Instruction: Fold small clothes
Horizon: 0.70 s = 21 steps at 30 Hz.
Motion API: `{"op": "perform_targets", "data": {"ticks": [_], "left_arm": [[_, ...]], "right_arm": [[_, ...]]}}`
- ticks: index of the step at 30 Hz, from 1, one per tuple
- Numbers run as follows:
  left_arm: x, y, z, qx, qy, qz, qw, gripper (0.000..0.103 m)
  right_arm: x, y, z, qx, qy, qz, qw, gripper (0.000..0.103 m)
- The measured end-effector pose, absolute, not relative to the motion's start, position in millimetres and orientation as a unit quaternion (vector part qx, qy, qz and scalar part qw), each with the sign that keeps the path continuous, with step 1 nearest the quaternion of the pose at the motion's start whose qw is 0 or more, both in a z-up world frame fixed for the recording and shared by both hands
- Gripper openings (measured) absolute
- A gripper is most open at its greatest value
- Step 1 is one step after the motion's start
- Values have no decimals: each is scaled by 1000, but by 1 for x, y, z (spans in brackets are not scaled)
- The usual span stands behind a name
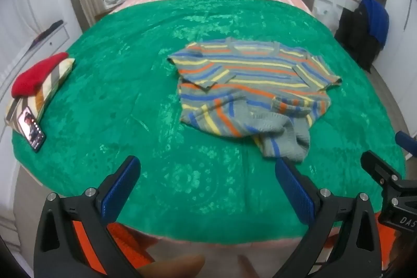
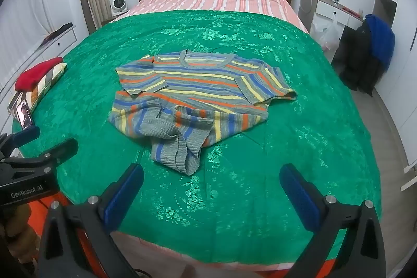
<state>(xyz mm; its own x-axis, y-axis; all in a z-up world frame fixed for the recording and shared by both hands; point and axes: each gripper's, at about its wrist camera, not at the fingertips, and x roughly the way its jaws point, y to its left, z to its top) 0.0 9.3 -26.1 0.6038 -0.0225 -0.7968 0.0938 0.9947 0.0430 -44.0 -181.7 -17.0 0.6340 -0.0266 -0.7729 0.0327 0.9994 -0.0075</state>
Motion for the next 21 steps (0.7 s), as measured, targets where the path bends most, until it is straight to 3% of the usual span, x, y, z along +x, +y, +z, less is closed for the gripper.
{"op": "perform_targets", "data": {"ticks": [21], "left_arm": [[3, 10, -24, 39, 449, -38, 892, 103]], "right_arm": [[-47, -178, -17, 3, 430, -4, 903, 103]]}}
